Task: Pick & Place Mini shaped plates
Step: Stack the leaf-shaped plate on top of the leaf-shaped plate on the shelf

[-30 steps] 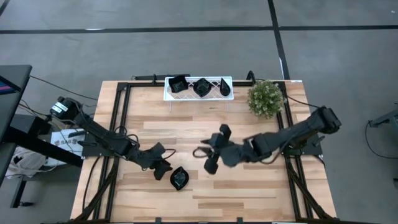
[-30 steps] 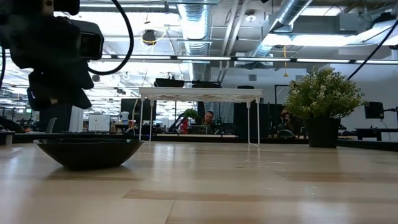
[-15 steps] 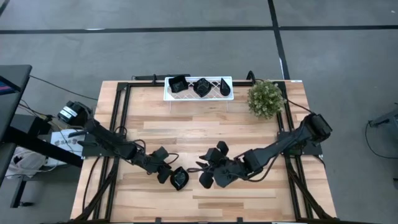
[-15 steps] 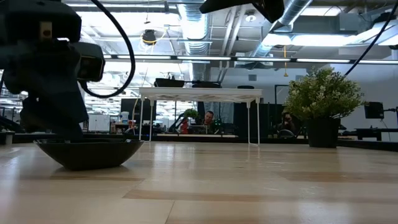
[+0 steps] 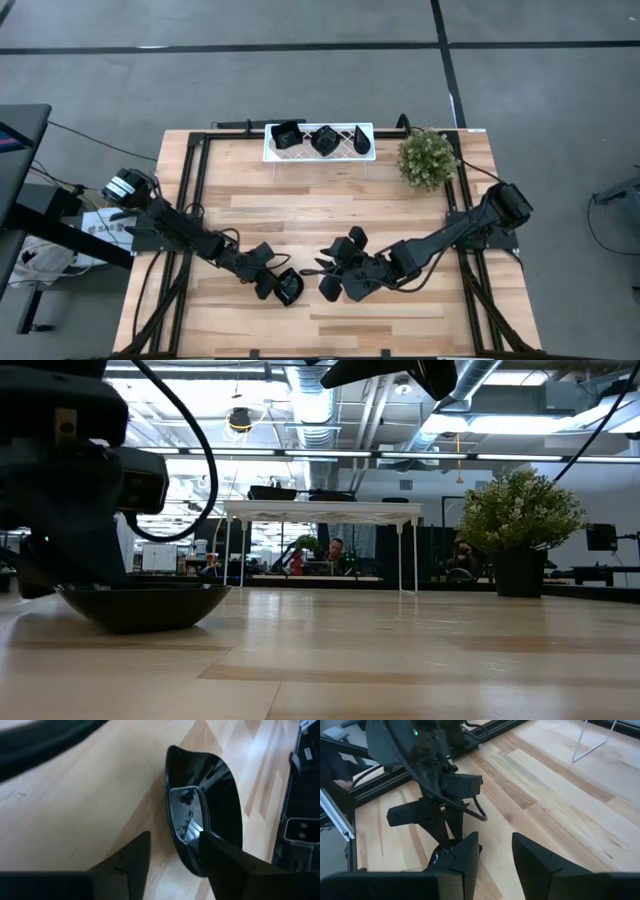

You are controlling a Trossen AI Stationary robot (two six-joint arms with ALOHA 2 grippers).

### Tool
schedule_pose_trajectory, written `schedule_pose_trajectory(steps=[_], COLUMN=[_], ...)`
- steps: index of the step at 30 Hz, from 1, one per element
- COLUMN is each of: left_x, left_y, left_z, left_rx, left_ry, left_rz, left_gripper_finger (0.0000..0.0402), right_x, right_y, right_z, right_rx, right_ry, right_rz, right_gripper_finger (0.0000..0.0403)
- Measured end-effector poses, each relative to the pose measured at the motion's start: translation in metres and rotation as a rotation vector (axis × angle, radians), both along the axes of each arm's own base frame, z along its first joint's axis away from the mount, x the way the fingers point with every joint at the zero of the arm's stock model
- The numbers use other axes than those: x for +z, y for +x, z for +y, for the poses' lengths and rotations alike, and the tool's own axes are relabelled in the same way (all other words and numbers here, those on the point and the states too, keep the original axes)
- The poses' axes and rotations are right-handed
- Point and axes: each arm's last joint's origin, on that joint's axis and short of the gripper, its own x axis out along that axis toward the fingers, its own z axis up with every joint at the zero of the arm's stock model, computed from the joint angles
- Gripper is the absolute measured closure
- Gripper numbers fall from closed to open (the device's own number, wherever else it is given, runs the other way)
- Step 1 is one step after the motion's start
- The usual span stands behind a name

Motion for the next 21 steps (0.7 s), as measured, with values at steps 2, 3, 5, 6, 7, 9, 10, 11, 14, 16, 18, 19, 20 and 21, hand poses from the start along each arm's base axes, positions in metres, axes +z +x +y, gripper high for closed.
schedule_pose_trajectory(steps=[2, 3, 5, 6, 7, 9, 10, 11, 14, 16, 18, 19, 20, 21], left_x=[-0.002, -0.003, -0.003, -0.003, -0.004, -0.004, -0.004, -0.004, -0.003, -0.003, 0.0, 0.003, 0.006, 0.009], left_y=[0.0, 0.0, 0.0, 0.0, 0.0, 0.001, 0.001, 0.002, 0.004, 0.006, 0.006, 0.007, 0.008, 0.008], left_z=[0.0, 0.0, 0.0, 0.0, 0.001, 0.002, 0.003, 0.004, 0.007, 0.008, 0.009, 0.01, 0.01, 0.01], left_rx=[0.007, 0.008, 0.008, 0.009, 0.011, 0.013, 0.016, 0.021, 0.034, 0.043, 0.051, 0.057, 0.061, 0.068], left_ry=[-0.006, -0.006, -0.003, -0.003, -0.002, -0.002, -0.004, -0.005, -0.013, -0.016, -0.017, -0.016, -0.013, -0.009], left_rz=[0.008, 0.01, 0.014, 0.017, 0.02, 0.026, 0.028, 0.029, 0.017, 0.01, -0.003, -0.015, -0.032, -0.053], left_gripper_finger=[0.0245, 0.0257, 0.0284, 0.0298, 0.0313, 0.0343, 0.0358, 0.0374, 0.0394, 0.0393, 0.0394, 0.0395, 0.0396, 0.0396], right_x=[0.0, 0.0, 0.0, 0.0, 0.0, 0.0, 0.0, 0.0, 0.0, -0.001, -0.001, -0.001, -0.001, -0.001], right_y=[0.0, 0.0, 0.0, 0.0, 0.0, 0.0, 0.0, 0.0, 0.001, 0.001, 0.002, 0.003, 0.003, 0.004], right_z=[0.0, 0.0, 0.0, 0.0, 0.0, 0.0, 0.0, -0.001, -0.003, -0.003, -0.006, -0.007, -0.009, -0.01], right_rx=[0.0, 0.0, 0.002, 0.002, 0.003, 0.002, 0.001, -0.004, -0.03, -0.052, -0.08, -0.093, -0.106, -0.118], right_ry=[0.0, 0.0, 0.002, 0.002, 0.002, 0.002, 0.003, 0.011, 0.045, 0.076, 0.109, 0.129, 0.145, 0.158], right_rz=[0.0, 0.0, 0.001, 0.001, 0.001, 0.002, 0.002, 0.0, -0.009, -0.017, -0.028, -0.033, -0.036, -0.04], right_gripper_finger=[0.0289, 0.0289, 0.0289, 0.0289, 0.0289, 0.0289, 0.0289, 0.0289, 0.0289, 0.0289, 0.0289, 0.0289, 0.0289, 0.0289])
